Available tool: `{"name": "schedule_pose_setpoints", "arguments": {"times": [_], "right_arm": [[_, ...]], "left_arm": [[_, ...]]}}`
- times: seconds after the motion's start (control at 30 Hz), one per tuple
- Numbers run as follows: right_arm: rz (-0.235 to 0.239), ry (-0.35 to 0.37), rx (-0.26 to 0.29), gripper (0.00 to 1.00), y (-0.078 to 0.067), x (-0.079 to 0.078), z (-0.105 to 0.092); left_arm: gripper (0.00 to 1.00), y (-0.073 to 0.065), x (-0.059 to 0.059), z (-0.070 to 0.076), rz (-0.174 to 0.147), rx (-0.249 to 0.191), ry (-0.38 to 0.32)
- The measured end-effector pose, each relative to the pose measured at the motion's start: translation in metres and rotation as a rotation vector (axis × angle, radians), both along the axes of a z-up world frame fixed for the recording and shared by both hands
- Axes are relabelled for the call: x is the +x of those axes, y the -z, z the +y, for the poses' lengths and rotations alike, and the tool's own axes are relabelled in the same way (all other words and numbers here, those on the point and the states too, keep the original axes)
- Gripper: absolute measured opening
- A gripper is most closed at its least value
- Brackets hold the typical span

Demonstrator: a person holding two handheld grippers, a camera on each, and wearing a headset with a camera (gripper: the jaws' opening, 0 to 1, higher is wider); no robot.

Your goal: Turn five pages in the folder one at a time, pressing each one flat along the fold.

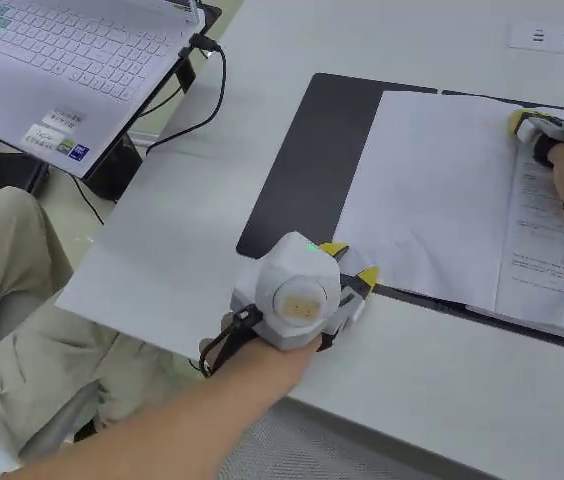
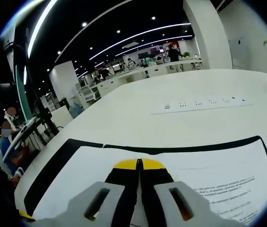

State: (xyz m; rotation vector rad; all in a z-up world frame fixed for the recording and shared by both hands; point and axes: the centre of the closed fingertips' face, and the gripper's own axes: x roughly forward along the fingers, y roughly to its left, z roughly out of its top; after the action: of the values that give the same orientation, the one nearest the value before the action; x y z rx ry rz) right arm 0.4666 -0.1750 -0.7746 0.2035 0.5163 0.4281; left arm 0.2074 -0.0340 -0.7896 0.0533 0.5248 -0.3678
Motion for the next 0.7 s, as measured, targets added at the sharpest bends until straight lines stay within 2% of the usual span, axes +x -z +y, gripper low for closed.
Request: {"name": "schedule_pose_setpoints", "arguments": {"times": [0.17, 0.33, 0.43, 0.7], "right_arm": [[0.006, 0.008, 0.011, 0.00, 0.005, 0.014, 0.000], [0.007, 0.000, 0.014, 0.00, 0.006, 0.013, 0.001], [0.019, -0.003, 0.022, 0.00, 0.007, 0.010, 0.000], [0.025, -0.041, 0.028, 0.00, 0.010, -0.013, 0.004]], "left_arm": [[0.23, 0.000, 0.000, 0.000, -0.001, -0.002, -0.002], [0.23, -0.001, 0.001, 0.000, 0.001, -0.002, -0.003], [0.23, -0.001, 0.001, 0.000, 0.000, -0.002, -0.002], [0.23, 0.000, 0.001, -0.001, -0.001, -0.001, 0.000]]}}
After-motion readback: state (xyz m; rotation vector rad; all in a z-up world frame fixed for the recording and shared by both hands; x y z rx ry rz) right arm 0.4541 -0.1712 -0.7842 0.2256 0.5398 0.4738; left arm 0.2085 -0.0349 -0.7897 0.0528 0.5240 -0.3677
